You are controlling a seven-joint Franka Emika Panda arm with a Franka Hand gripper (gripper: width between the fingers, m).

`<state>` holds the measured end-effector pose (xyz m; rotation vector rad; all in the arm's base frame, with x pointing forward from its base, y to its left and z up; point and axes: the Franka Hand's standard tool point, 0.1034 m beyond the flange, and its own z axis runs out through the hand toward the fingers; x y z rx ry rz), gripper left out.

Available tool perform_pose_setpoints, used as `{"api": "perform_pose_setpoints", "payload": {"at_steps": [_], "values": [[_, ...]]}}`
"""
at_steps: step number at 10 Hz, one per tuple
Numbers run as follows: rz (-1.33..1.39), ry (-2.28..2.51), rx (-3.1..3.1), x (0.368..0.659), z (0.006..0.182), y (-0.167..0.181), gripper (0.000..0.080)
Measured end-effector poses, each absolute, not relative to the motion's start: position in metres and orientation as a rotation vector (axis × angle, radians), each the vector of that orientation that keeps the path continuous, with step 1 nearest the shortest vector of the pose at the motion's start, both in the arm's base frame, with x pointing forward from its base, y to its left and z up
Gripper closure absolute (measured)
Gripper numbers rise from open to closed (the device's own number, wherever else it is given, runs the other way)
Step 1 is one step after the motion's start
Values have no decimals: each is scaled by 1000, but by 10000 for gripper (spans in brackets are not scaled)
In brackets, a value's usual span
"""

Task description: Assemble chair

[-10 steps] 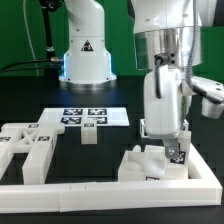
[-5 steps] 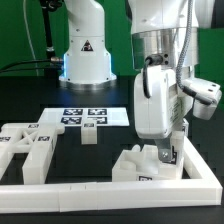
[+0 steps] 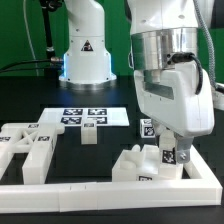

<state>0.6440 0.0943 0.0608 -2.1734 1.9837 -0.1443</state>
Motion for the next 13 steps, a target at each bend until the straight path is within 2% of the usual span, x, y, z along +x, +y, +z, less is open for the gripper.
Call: {"api": "perform_pose_setpoints", "payload": {"at_steps": [1, 3, 4, 9, 11, 13], "values": [[-152, 1966, -2186, 646, 64, 93, 150], [-214, 1859, -2228, 651, 105, 74, 150], [-215, 1860, -2220, 649, 113, 75, 150], [-229, 1792, -2281, 647, 109, 69, 150], [-238, 1604, -2435, 622, 113, 44, 150], [-251, 1425, -2577, 611, 116, 49, 150]]}}
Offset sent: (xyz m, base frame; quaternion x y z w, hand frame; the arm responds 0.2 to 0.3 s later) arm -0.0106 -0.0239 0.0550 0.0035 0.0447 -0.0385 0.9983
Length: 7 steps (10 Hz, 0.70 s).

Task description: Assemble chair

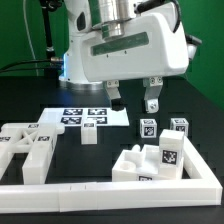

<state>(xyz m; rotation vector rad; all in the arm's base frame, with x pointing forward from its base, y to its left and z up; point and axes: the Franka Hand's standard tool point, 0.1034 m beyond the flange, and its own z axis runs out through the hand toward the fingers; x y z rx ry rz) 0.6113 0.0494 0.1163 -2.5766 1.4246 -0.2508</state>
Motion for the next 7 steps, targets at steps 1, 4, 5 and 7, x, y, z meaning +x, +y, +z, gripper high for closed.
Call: {"api": "perform_pose_setpoints", "payload": {"at_steps": [1, 4, 5, 7], "values": [[-259, 1396, -2599, 613, 118, 59, 150], [-290, 1097, -2765, 612, 117, 55, 150], [-292, 1016, -2805, 610, 115, 52, 150], [-192, 654, -2973, 589, 97, 35, 150]]}}
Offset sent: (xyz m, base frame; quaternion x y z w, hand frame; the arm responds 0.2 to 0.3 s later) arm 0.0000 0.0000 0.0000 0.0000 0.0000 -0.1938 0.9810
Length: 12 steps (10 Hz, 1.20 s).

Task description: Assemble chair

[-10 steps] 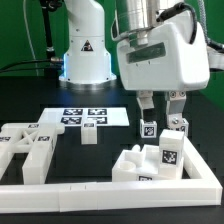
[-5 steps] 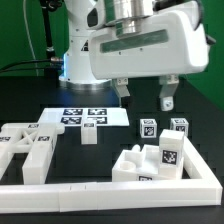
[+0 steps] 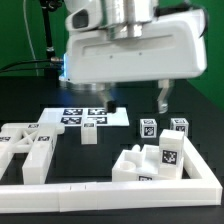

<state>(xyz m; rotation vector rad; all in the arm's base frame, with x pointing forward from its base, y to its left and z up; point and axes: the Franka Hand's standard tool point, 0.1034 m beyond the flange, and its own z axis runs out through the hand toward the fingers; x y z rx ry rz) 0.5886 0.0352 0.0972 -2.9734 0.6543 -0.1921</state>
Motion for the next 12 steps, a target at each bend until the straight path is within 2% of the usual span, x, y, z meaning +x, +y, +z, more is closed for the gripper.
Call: {"api": "perform_pose_setpoints", "payload": {"at_steps": [1, 3, 6, 7, 8, 10, 12], "values": [[-242, 576, -3016, 584, 92, 34, 150], [-364, 344, -3081, 586, 94, 24, 150], [-310, 296, -3097, 579, 87, 19, 150], [-233, 244, -3121, 566, 73, 4, 150], [-37, 205, -3128, 553, 67, -5, 150], [65, 151, -3141, 559, 83, -18, 150], [266, 188, -3088, 541, 77, -27, 150]]}}
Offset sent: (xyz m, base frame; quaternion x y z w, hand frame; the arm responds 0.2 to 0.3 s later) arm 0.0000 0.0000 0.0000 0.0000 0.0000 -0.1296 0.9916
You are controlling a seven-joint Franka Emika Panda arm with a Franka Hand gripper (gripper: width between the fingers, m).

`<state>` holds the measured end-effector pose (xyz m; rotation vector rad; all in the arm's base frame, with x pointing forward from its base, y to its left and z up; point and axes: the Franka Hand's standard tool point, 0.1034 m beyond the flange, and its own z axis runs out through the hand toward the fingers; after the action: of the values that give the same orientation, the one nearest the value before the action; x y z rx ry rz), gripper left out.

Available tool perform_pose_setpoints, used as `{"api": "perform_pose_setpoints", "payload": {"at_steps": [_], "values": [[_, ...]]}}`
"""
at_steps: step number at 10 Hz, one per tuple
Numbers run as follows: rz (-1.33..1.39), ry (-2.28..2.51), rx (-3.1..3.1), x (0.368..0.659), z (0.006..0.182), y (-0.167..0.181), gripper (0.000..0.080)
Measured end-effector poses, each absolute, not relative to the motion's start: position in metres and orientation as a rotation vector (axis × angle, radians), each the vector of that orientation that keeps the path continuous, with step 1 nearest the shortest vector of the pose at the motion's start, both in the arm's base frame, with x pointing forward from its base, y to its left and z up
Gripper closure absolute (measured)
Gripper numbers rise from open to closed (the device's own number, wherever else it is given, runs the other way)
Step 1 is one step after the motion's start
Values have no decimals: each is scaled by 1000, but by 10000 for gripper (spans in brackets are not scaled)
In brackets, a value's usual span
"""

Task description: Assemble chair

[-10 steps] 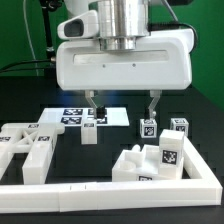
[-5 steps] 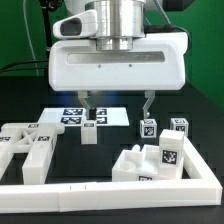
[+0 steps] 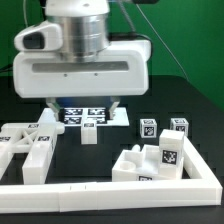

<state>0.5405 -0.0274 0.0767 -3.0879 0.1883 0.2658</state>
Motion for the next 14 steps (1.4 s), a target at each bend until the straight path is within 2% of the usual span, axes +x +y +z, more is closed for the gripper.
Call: {"api": "perform_pose_setpoints", "payload": {"at_steps": [2, 5, 6, 8, 10, 12, 14], "values": [[496, 175, -3044, 542, 76, -27, 150], [1140, 151, -2832, 512, 67, -19, 150], [1218, 158, -2808, 519, 62, -17, 150], [1398, 190, -2743, 510, 64, -22, 150], [1394, 197, -2751, 516, 56, -25, 150], [1484, 207, -2707, 490, 39, -14, 150], [1483, 213, -2707, 490, 37, -14, 150]]}}
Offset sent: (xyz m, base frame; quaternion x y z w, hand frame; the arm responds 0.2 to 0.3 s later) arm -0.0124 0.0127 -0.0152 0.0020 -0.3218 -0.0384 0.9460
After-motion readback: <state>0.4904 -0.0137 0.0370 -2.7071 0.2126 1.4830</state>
